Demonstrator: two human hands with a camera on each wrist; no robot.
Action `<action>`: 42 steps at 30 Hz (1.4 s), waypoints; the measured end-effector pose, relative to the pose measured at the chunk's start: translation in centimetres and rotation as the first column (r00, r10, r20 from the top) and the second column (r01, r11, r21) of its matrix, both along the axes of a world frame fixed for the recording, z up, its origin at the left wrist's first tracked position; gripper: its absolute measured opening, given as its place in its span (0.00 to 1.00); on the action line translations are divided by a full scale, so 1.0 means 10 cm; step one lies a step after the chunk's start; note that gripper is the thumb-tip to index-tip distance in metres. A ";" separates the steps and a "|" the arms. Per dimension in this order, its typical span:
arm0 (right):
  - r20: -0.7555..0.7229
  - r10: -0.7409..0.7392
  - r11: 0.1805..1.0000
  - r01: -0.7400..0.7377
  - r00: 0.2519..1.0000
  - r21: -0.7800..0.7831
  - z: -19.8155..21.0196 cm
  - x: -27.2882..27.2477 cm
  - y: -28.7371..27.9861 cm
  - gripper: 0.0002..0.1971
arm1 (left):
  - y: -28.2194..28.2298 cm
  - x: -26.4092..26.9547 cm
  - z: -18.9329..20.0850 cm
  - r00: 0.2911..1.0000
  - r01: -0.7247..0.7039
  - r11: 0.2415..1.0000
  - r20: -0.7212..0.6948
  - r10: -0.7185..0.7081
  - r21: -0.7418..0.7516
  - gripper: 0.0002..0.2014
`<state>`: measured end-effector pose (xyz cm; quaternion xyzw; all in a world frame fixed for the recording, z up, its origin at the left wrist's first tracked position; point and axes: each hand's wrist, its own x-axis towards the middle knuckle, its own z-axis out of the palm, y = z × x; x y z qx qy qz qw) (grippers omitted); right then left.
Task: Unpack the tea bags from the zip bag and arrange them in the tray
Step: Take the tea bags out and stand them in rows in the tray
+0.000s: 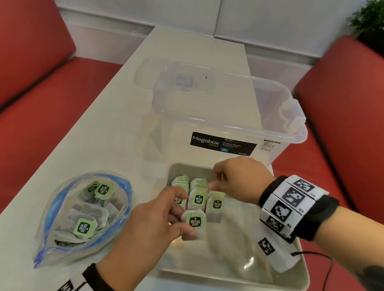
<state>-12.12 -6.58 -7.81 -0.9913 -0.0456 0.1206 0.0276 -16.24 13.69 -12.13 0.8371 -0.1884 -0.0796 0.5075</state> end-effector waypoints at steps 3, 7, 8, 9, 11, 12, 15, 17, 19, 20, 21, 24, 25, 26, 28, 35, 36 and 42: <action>-0.108 0.088 0.940 -0.047 0.990 0.338 0.24 -0.16 0.18 0.15 | -0.01 0.08 0.06 1.000 0.003 0.999 -0.009 -0.003 0.050 0.25; -0.100 0.187 0.914 -0.136 0.977 0.381 0.29 -0.29 0.32 0.10 | -0.04 0.11 0.14 0.999 0.039 0.996 0.034 -0.042 0.084 0.25; -0.054 0.170 0.911 -0.136 0.984 0.390 0.28 -0.29 0.31 0.08 | -0.03 0.11 0.15 0.998 0.036 0.997 0.051 -0.039 0.067 0.24; -0.012 0.137 0.901 -0.119 0.991 0.418 0.28 -0.28 0.29 0.06 | -0.03 0.10 0.15 0.996 0.032 0.999 0.078 -0.035 0.037 0.20; 0.030 0.051 0.859 -0.059 0.998 0.509 0.29 -0.28 0.26 0.04 | -0.02 0.08 0.17 0.994 0.014 0.999 0.113 -0.010 -0.032 0.07; 0.036 0.015 0.835 -0.032 0.999 0.549 0.29 -0.28 0.25 0.04 | -0.01 0.07 0.18 0.995 0.010 0.997 0.098 -0.003 -0.078 0.06; 0.044 -0.035 0.800 0.002 0.998 0.600 0.30 -0.30 0.23 0.04 | -0.02 0.05 0.16 0.999 0.011 0.993 0.054 -0.005 -0.119 0.15; 0.056 -0.029 0.804 -0.010 0.998 0.594 0.30 -0.32 0.24 0.03 | -0.05 0.06 0.18 1.000 -0.006 0.996 0.026 0.008 -0.092 0.05; 0.073 -0.033 0.808 -0.016 0.997 0.589 0.31 -0.33 0.25 0.03 | -0.07 0.07 0.20 0.999 -0.018 0.999 0.036 0.019 -0.048 0.02; 0.077 -0.033 0.806 -0.019 0.996 0.591 0.32 -0.33 0.25 0.03 | -0.07 0.08 0.20 0.998 -0.023 1.000 0.056 0.024 -0.018 0.04; 0.078 -0.029 0.806 -0.023 0.996 0.592 0.32 -0.34 0.25 0.03 | -0.07 0.09 0.20 0.997 -0.030 1.000 0.076 0.030 0.004 0.06; 0.087 -0.029 0.806 -0.028 0.996 0.592 0.32 -0.34 0.25 0.03 | -0.07 0.08 0.25 0.992 -0.021 0.999 0.127 0.016 0.039 0.08; 0.089 -0.035 0.800 -0.026 0.995 0.600 0.32 -0.34 0.25 0.04 | -0.07 0.08 0.25 0.988 -0.011 0.999 0.154 0.004 0.042 0.08; 0.089 -0.040 0.793 -0.022 0.995 0.609 0.33 -0.34 0.25 0.04 | -0.06 0.08 0.24 0.984 -0.011 0.999 0.177 0.004 0.041 0.08; 0.092 -0.049 0.789 -0.018 0.995 0.614 0.34 -0.33 0.26 0.04 | -0.04 0.09 0.23 0.984 -0.033 0.999 0.174 0.027 0.033 0.08; 0.094 -0.063 0.777 -0.011 0.994 0.630 0.32 -0.28 0.30 0.10 | 0.01 0.15 0.18 0.983 -0.049 0.996 0.180 0.035 0.074 0.03; 0.088 -0.063 0.769 -0.007 0.994 0.639 0.32 -0.28 0.30 0.09 | 0.02 0.16 0.17 0.981 -0.047 0.994 0.194 0.028 0.095 0.03; 0.046 0.026 0.915 -0.043 0.999 0.402 0.32 -0.19 0.29 0.05 | 0.10 0.18 0.01 0.972 -0.058 0.982 0.233 0.016 0.177 0.17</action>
